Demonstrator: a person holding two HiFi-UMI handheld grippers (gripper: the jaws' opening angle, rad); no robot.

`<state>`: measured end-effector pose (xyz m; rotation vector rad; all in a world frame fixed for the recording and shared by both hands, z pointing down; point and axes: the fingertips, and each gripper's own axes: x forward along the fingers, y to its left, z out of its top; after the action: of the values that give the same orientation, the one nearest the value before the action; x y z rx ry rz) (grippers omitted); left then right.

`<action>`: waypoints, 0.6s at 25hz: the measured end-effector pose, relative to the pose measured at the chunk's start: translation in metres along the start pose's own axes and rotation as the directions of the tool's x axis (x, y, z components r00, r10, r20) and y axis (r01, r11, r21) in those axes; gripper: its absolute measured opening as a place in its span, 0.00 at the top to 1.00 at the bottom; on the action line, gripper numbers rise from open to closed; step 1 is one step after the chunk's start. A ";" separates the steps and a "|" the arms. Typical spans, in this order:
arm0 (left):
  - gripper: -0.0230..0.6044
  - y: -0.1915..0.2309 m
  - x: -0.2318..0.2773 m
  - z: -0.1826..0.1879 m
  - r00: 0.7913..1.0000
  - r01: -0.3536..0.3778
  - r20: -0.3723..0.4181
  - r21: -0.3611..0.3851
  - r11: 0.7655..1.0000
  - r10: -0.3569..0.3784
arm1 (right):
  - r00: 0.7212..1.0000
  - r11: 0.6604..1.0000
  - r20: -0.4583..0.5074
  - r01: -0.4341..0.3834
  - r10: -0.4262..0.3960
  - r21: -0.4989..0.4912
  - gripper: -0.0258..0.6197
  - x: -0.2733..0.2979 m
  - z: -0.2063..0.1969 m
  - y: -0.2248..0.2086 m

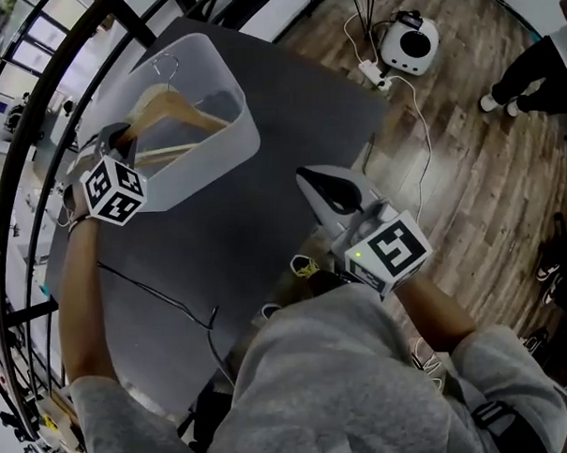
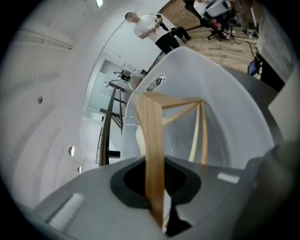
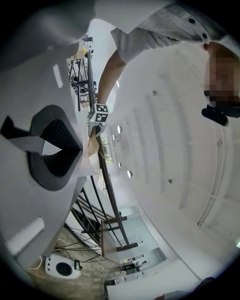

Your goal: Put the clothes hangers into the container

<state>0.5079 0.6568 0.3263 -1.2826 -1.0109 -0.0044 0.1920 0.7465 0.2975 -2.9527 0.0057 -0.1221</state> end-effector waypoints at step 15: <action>0.53 0.043 -0.087 -0.018 0.969 -0.117 0.121 -0.541 0.833 0.215 | 0.991 0.989 -0.021 0.130 -0.132 -0.073 0.96 -0.045 0.012 -0.025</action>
<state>0.4901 0.6126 0.2394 -1.9083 -1.0864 -0.0389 0.1484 0.7737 0.2868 -3.0219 -0.1843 -0.1812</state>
